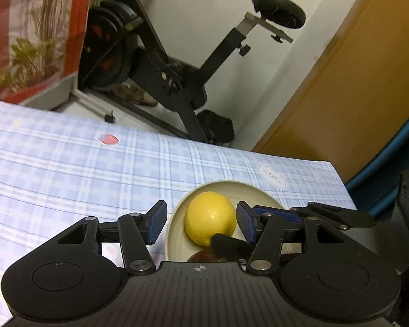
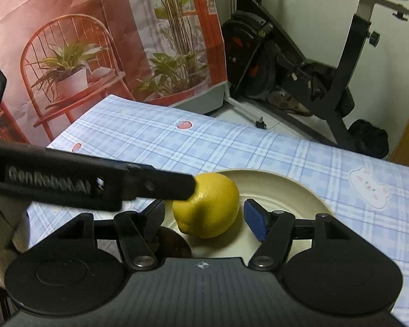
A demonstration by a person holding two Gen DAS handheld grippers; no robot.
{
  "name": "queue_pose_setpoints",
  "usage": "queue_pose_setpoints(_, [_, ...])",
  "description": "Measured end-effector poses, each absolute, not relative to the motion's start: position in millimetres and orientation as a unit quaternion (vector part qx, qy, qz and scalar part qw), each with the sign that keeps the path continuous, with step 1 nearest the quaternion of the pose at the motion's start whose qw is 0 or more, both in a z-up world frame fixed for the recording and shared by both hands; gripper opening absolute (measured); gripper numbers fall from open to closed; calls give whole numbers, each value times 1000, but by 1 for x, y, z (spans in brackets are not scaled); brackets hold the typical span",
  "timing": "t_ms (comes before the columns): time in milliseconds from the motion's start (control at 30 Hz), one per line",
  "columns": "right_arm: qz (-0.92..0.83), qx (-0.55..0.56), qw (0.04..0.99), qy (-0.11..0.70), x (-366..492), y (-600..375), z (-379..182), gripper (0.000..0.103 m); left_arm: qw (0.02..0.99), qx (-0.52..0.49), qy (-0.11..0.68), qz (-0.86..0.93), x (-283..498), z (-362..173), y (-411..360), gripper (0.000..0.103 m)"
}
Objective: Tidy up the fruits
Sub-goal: 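Lower the grapefruit onto the plate and open the left gripper, then move the left gripper back to the orange in the fruit pile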
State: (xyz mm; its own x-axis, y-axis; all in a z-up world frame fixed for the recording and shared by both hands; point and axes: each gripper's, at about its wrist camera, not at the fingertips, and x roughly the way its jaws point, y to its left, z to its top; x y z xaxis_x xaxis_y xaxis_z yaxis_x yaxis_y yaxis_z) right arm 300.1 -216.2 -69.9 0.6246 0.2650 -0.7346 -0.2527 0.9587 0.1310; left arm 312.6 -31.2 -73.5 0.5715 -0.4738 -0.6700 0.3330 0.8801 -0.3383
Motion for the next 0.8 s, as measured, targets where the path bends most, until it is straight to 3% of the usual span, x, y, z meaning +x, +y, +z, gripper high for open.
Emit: queue_pose_setpoints(800, [110,11,932,346,176,-213,-34,67,918,-9,344,-197,197,-39,-20,59])
